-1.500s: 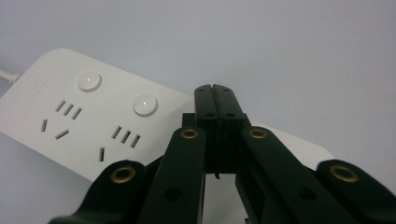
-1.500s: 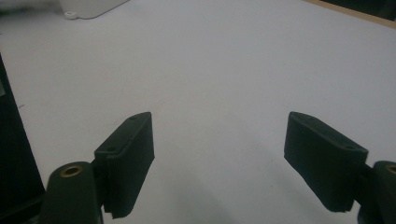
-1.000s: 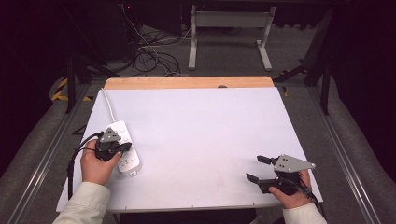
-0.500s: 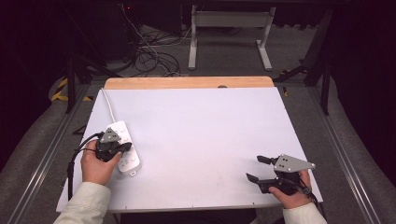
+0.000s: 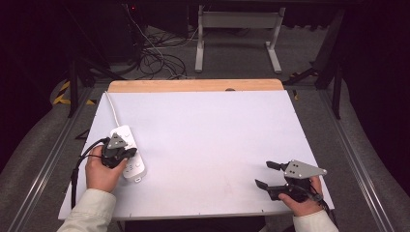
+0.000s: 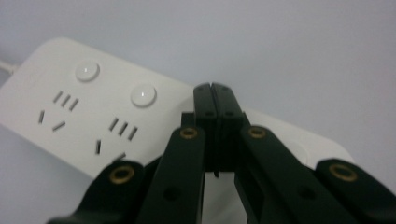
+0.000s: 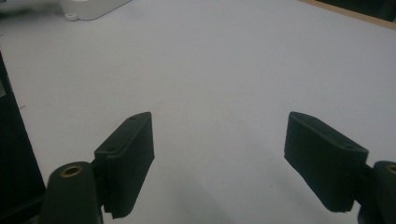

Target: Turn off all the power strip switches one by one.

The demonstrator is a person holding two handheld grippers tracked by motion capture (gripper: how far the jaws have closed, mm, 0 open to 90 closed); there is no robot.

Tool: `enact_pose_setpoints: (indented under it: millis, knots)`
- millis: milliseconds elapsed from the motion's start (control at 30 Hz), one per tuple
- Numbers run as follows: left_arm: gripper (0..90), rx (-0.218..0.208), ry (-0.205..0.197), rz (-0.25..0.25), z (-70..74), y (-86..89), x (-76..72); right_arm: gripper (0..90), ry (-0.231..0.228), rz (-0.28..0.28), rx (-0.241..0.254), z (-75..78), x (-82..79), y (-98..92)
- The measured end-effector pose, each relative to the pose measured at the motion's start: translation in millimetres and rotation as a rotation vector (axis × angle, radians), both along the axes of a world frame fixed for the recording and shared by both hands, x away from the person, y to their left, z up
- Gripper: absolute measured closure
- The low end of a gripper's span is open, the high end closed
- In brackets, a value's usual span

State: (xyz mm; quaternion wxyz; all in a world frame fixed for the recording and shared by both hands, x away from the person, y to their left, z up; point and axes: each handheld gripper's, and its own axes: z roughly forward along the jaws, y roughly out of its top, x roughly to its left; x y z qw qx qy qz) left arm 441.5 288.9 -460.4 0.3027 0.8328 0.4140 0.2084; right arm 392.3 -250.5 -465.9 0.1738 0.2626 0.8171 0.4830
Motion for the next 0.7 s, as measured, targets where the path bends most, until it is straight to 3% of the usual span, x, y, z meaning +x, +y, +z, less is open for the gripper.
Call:
enact_pose_setpoints:
  millis: [133, 167, 200, 267, 300, 400, 467, 533, 700]
  knots:
    - [90.0, -0.033, 0.011, 0.002, -0.2, 2.7, 1.3, 24.6, -0.001, 0.0, 0.001, 0.2, -0.4, -0.3]
    - [90.0, -0.038, -0.027, -0.001, 1.1, 1.2, -1.1, 24.5, -0.001, 0.0, 0.002, 0.2, -0.4, -0.5]
    - [90.0, -0.034, -0.023, 0.002, 3.8, 0.7, -1.8, 24.6, -0.001, 0.0, 0.002, 0.1, -0.3, -0.7]
    - [90.0, -0.079, -0.085, 0.012, 17.3, 4.5, -4.6, 24.6, -0.002, 0.001, 0.001, 0.0, 0.1, -0.7]
    - [90.0, -0.104, -0.091, 0.02, 24.1, 7.4, -4.9, 24.5, -0.001, 0.002, 0.003, -0.5, 0.6, -0.4]
    - [90.0, -0.121, -0.091, 0.037, 28.3, 13.4, -1.8, 24.6, 0.002, 0.0, -0.004, -1.1, 2.3, -0.5]
    - [90.0, -0.126, -0.059, 0.051, 20.2, 18.9, 3.7, 24.5, 0.003, 0.001, -0.004, -1.2, 2.2, -0.1]
    - [90.0, -0.128, -0.056, 0.048, 18.8, 19.8, 4.6, 24.5, 0.002, 0.002, -0.007, -1.3, 1.7, -0.1]
    - [90.0, -0.14, -0.075, 0.046, 20.9, 19.2, 4.6, 24.5, 0.001, 0.001, -0.005, -1.3, 1.4, -0.2]
